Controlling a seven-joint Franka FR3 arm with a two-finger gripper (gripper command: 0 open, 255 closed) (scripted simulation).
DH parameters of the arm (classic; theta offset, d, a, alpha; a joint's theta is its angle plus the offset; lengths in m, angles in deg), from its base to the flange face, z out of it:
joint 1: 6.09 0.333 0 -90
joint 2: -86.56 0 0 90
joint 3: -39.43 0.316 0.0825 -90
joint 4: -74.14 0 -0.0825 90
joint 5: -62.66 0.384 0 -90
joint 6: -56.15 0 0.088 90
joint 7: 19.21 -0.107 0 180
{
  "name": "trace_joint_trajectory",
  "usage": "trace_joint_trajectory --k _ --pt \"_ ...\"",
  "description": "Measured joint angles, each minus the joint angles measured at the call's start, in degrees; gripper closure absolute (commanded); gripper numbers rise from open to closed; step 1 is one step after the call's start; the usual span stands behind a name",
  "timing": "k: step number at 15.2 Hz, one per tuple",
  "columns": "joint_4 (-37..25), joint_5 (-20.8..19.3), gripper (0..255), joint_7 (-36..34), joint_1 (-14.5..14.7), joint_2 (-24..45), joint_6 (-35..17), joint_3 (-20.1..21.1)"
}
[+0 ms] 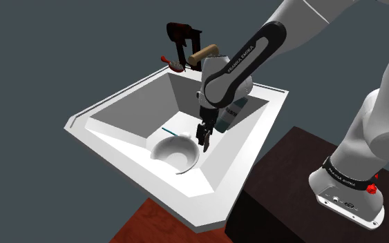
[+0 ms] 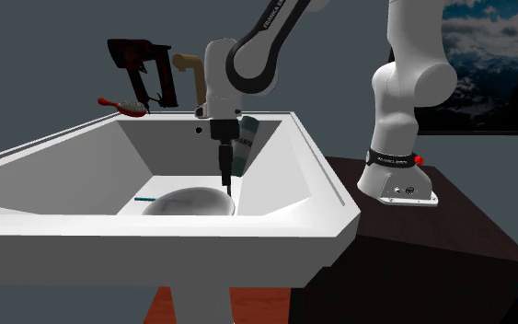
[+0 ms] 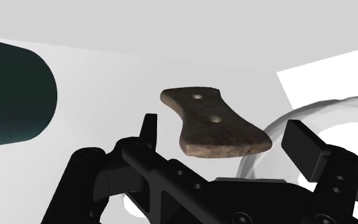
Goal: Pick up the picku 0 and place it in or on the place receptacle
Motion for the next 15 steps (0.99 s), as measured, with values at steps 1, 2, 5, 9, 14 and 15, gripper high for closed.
trace_joint_trajectory --k 1,2,5,9,14,15 --pt "0.0 0.0 255 0.0 0.0 0.0 0.0 0.0" --pt "0.0 0.0 255 0.0 0.0 0.0 0.0 0.0" --pt "0.0 0.0 255 0.0 0.0 0.0 0.0 0.0" --pt "0.0 0.0 255 0.0 0.0 0.0 0.0 0.0" --pt "-0.3 -0.6 255 -0.7 -0.1 -2.1 2.3 -0.2" --pt "-0.2 -0.7 255 -1.0 0.0 -2.8 2.9 -0.2"
